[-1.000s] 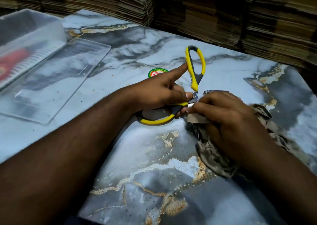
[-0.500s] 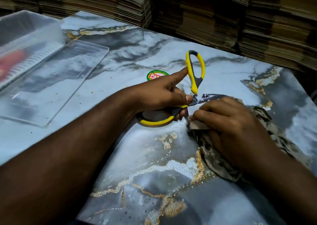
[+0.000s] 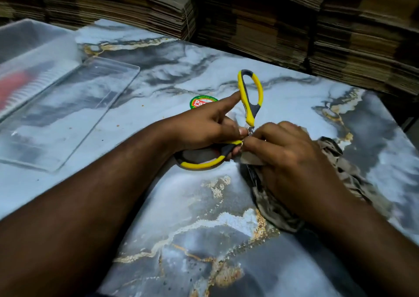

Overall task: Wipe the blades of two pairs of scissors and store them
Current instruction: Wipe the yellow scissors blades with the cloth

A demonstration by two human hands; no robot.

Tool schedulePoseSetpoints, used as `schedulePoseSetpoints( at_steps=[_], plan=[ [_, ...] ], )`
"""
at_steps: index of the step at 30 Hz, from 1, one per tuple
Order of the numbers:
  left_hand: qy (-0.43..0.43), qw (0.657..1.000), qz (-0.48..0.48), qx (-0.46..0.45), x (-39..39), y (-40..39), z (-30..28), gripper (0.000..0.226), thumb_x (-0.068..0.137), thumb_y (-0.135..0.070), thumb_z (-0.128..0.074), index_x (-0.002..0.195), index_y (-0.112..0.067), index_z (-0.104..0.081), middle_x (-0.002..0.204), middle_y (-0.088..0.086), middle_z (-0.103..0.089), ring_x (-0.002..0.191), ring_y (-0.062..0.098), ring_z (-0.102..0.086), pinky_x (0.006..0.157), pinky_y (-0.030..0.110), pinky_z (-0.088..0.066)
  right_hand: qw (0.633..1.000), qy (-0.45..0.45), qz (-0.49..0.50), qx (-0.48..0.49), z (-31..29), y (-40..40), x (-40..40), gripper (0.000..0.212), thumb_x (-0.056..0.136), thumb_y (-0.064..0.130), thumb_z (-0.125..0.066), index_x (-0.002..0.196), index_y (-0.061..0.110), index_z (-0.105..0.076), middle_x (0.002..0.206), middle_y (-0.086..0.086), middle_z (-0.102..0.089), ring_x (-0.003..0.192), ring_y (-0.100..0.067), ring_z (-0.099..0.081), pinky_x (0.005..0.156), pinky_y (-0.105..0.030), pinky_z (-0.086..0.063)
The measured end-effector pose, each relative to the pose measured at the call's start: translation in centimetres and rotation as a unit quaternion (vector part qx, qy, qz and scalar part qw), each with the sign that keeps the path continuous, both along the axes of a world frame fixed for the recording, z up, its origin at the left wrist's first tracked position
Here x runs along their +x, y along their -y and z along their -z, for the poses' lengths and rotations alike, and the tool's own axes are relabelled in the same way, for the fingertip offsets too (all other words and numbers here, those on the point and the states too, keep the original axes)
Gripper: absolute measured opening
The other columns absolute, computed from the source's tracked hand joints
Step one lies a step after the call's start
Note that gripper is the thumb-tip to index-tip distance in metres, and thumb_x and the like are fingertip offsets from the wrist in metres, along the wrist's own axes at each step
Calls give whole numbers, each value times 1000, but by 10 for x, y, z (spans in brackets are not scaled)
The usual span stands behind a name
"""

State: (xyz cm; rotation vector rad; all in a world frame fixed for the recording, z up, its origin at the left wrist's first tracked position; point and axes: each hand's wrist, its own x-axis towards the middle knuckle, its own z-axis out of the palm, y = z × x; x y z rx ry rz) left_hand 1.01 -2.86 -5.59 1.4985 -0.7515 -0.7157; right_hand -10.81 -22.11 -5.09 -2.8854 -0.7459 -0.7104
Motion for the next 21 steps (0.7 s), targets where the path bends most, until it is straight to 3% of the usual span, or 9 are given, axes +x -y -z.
schedulePoseSetpoints(
  at_steps=[5,9,14,17,21],
  plan=[
    [-26,1000,6,-4,-1,4,-3,84,105,1,-55,167,-35,-11,76,19,-66,68,27,-66,67,36,-58,1000,9,-20,-8,-3,13,-3,25,89,8,-75,113,15,-77,105,-6,-70,88,-35,-62,74,-45,-47],
    [-3,1000,1,13,1,1,-2,85,106,-1,-55,168,-33,-6,74,11,-71,67,23,-69,64,30,-56,999,26,10,35,3,6,6,38,88,0,-82,123,11,-75,104,-10,-69,87,-36,-59,73,-46,-47],
    [-9,1000,5,8,2,3,0,85,106,-2,-57,168,-34,-7,77,19,-71,66,26,-69,64,33,-56,1000,-8,-18,11,3,18,-12,35,83,2,-87,113,16,-77,109,-3,-70,95,-33,-62,77,-46,-47],
    [-5,1000,2,16,1,2,-2,86,105,-2,-56,167,-36,-8,80,22,-67,74,30,-69,70,38,-58,1000,24,-3,7,1,15,-1,31,88,8,-82,117,19,-76,107,-1,-71,93,-32,-63,77,-41,-41],
    [13,1000,-10,25,-1,2,-2,85,105,-1,-56,167,-35,-10,85,28,-67,80,35,-67,74,42,-57,999,25,1,23,3,4,5,30,93,7,-74,122,12,-74,105,-8,-68,88,-36,-60,73,-44,-46]
  ],
)
